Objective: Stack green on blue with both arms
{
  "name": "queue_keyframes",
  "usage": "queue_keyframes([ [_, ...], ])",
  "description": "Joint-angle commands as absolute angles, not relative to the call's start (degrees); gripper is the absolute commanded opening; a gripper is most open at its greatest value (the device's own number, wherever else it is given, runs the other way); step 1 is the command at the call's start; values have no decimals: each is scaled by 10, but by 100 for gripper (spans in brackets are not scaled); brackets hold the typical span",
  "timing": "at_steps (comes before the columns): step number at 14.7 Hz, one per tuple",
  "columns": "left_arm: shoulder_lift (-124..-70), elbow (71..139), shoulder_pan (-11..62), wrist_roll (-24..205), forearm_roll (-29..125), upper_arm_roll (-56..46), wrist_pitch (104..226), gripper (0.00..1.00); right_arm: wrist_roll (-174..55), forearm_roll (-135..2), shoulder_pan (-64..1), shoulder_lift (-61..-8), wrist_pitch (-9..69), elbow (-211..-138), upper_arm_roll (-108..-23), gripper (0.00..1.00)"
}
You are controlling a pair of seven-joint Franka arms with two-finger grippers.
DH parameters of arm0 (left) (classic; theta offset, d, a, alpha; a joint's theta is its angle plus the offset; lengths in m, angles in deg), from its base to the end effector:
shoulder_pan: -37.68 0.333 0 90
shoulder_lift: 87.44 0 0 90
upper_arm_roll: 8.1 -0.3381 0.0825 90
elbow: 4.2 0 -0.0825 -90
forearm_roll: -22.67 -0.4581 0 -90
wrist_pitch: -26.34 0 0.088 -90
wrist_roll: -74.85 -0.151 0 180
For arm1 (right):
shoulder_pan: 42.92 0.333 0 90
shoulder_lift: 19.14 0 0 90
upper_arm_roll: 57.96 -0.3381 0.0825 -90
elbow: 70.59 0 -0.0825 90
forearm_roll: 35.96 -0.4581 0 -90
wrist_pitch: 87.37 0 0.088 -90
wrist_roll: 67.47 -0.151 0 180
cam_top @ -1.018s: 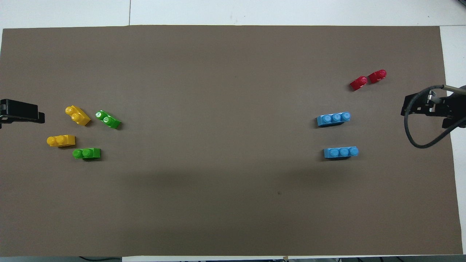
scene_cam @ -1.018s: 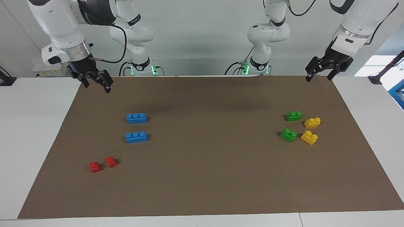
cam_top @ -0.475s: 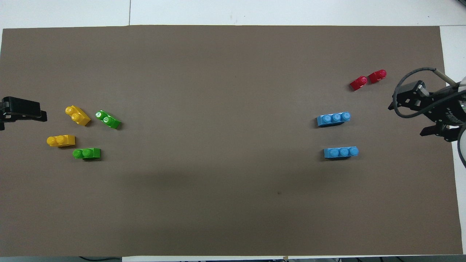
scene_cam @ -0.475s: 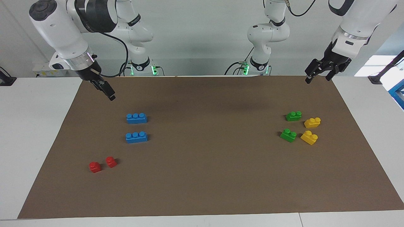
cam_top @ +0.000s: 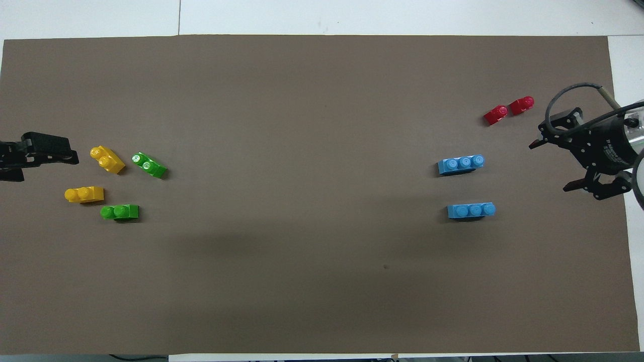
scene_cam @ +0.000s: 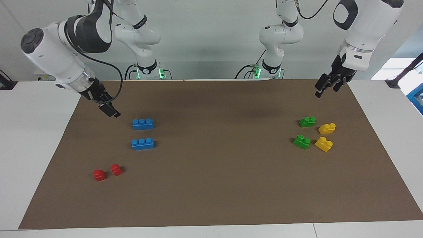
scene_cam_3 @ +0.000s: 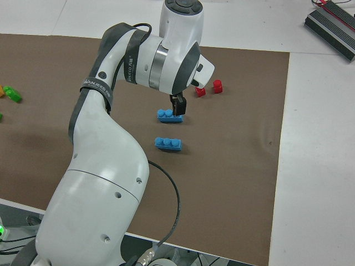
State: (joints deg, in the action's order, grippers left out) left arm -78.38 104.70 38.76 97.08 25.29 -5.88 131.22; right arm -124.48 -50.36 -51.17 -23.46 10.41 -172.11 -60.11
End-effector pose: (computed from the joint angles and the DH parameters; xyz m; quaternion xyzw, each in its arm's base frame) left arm 0.5944 -0.0184 0.5402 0.9811 0.1877 0.0391 0.0278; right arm 0.6381 -0.0342 0.4607 -0.8298 0.5396 0.1163 0.0821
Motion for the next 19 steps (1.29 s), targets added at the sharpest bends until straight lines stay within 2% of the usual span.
queue_keyframes([
  [1,-772,1110,381,1061,247,-61,1375,100,-1309,-539,-519,-256,133,-1722,-607,100],
  [3,-775,1146,381,1115,247,-62,1420,100,-1326,-572,-519,-275,159,-1721,-607,100],
  [5,-804,1161,379,1183,247,-61,1456,100,-1325,-593,-521,-293,173,-1722,-607,100],
  [9,-871,1161,360,1302,245,-63,1516,100,-1319,-623,-528,-327,180,-1722,-607,100],
  [19,-970,1125,371,1338,216,-65,1558,100,-1229,-674,-545,-386,206,-1742,-607,100],
])
